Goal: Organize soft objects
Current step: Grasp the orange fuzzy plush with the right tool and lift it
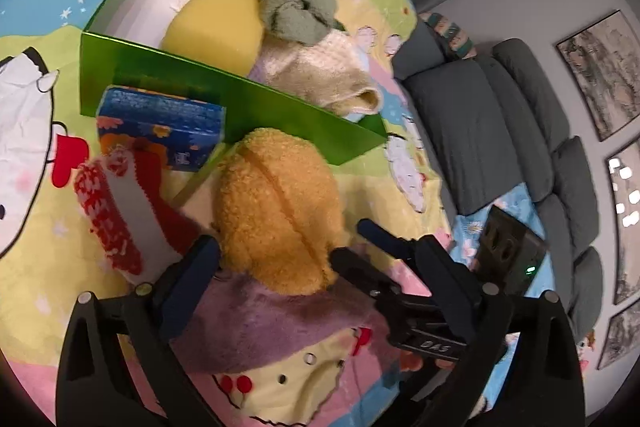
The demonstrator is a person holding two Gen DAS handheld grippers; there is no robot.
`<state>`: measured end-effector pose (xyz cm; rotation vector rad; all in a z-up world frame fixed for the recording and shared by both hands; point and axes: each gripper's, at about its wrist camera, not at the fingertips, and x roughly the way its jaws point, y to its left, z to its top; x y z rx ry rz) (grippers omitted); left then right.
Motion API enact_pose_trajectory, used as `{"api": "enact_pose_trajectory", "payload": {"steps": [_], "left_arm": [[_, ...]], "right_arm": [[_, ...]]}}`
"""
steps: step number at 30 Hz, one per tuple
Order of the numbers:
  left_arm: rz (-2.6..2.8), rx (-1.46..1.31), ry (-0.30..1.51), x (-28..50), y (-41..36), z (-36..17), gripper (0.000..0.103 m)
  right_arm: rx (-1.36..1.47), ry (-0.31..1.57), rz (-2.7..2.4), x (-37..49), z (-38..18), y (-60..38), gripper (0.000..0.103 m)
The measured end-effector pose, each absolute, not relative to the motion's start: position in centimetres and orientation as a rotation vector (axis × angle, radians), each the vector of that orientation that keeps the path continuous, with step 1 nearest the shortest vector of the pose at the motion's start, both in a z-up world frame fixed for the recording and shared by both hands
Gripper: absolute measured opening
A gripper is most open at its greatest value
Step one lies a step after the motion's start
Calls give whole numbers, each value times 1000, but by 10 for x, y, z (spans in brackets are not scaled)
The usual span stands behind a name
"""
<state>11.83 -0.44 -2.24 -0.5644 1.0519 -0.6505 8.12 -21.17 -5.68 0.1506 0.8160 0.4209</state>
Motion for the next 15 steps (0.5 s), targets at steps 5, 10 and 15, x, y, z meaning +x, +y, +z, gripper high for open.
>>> {"api": "enact_pose_trajectory", "payload": {"steps": [5,10,15], "left_arm": [[-568,-507,1055,123,-3,-26,96],[-609,-505,1061,128,-13,-27,88],[-600,-525,1075,131,-12,-34,74]], "right_arm": [[160,815,446,92,-57,-211,76],[165,846,465,105,-64,-209,76],[183,885,493,113,-72,-205,76]]}}
